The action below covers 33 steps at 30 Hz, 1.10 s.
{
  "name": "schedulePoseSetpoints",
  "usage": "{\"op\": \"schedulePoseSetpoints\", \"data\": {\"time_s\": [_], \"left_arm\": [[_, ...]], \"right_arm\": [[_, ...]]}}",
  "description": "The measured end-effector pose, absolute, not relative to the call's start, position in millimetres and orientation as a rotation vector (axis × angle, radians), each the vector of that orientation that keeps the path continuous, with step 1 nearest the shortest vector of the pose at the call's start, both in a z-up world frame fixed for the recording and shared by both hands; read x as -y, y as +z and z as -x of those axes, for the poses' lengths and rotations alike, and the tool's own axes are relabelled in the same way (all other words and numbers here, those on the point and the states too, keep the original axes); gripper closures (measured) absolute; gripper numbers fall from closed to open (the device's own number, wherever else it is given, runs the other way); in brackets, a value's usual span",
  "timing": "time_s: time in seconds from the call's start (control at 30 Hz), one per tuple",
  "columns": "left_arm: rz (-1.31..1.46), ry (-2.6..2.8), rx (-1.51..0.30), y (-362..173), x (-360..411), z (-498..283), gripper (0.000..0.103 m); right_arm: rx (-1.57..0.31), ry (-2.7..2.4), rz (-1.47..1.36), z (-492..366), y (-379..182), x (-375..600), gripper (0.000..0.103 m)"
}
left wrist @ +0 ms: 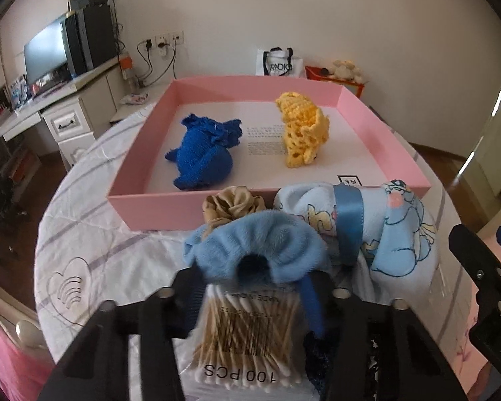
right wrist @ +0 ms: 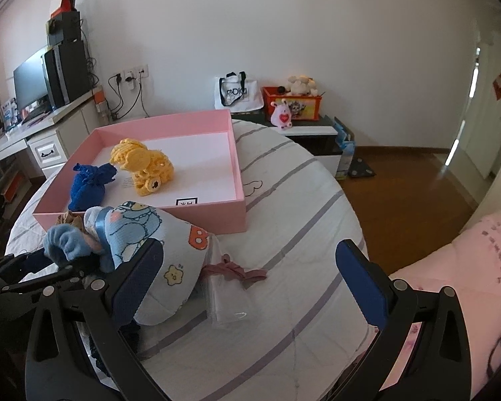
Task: Organize soft objects
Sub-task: 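Grasp the blue scrunchie with the left gripper while the right gripper grasps the cartoon-print bag, then lift the blue scrunchie with the left gripper while the right gripper lifts the cartoon bag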
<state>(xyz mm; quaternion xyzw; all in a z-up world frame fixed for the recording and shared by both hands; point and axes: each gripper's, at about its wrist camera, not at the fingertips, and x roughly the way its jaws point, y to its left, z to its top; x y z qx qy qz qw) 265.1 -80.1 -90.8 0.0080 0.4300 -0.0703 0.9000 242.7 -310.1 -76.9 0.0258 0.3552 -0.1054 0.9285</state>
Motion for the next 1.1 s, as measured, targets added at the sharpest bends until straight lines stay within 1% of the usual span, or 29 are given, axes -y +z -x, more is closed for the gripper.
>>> {"op": "schedulePoseSetpoints", "data": {"time_s": [0.03, 0.13, 0.2, 0.4, 0.67, 1.1], "left_arm": [[-0.012, -0.14, -0.886, -89, 79, -263, 0.072], [0.01, -0.152, -0.879, -83, 72, -258, 0.078], [0.026, -0.162, -0.874, -77, 67, -253, 0.08], [0.034, -0.147, -0.83, -57, 53, -234, 0.081], [0.03, -0.119, -0.803, -47, 37, -212, 0.08], [0.082, -0.133, -0.858, -53, -7, -209, 0.08]], "right_arm": [[-0.727, -0.214, -0.052, -242, -77, 309, 0.0], [-0.72, -0.207, -0.05, -239, -74, 306, 0.0], [-0.711, -0.201, -0.05, -236, -71, 304, 0.0], [-0.695, -0.167, -0.036, -234, -65, 294, 0.0], [-0.714, -0.125, 0.003, -240, -66, 271, 0.0], [-0.838, -0.101, 0.112, -282, -105, 227, 0.001]]}}
